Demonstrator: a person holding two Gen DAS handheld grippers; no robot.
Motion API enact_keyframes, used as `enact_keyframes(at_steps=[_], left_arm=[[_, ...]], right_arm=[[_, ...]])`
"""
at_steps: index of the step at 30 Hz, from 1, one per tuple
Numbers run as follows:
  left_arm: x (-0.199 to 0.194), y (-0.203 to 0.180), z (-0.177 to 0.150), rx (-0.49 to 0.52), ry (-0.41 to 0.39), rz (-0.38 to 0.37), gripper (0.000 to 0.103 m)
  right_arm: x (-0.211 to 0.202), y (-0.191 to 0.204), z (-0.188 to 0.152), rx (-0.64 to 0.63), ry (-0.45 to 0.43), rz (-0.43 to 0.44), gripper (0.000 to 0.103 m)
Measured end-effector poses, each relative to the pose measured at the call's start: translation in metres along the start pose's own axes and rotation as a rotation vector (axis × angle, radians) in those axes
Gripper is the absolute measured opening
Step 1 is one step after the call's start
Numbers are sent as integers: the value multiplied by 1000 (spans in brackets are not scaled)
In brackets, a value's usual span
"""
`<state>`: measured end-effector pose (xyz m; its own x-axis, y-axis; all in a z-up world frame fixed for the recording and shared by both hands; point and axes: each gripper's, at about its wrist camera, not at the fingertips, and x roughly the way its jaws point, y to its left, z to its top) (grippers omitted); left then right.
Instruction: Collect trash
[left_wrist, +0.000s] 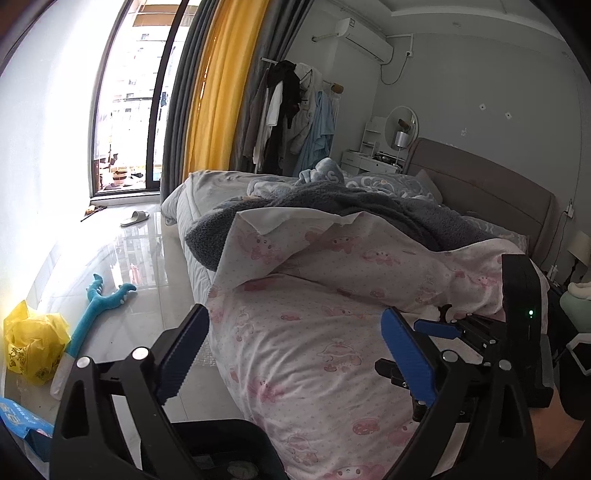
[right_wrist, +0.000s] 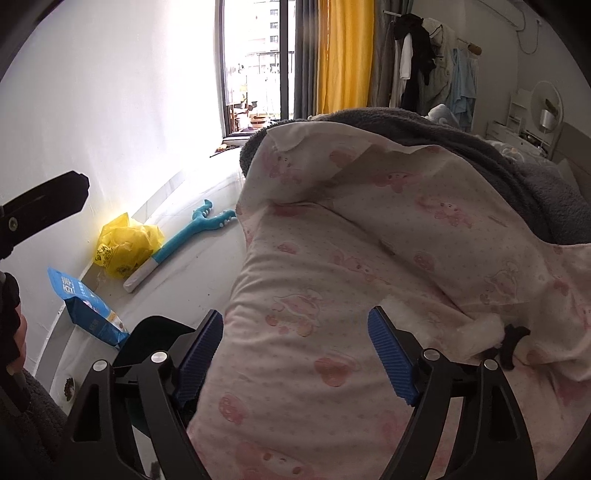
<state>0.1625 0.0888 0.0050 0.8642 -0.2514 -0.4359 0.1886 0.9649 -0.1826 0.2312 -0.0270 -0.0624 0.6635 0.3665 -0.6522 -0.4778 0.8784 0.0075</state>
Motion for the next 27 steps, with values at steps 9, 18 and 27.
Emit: enact_keyframes(at_steps=[9, 18, 27], left_arm=[[40, -26, 7, 17, 38, -73, 98], [84, -33, -4, -17, 135, -82, 98], [113, -46, -12, 32, 177, -83, 98]], right_arm=[[1, -62, -8, 64, 16, -25, 82], [-2, -102, -11, 69, 7, -48, 82], [14, -144, -16, 77, 47, -87, 82]])
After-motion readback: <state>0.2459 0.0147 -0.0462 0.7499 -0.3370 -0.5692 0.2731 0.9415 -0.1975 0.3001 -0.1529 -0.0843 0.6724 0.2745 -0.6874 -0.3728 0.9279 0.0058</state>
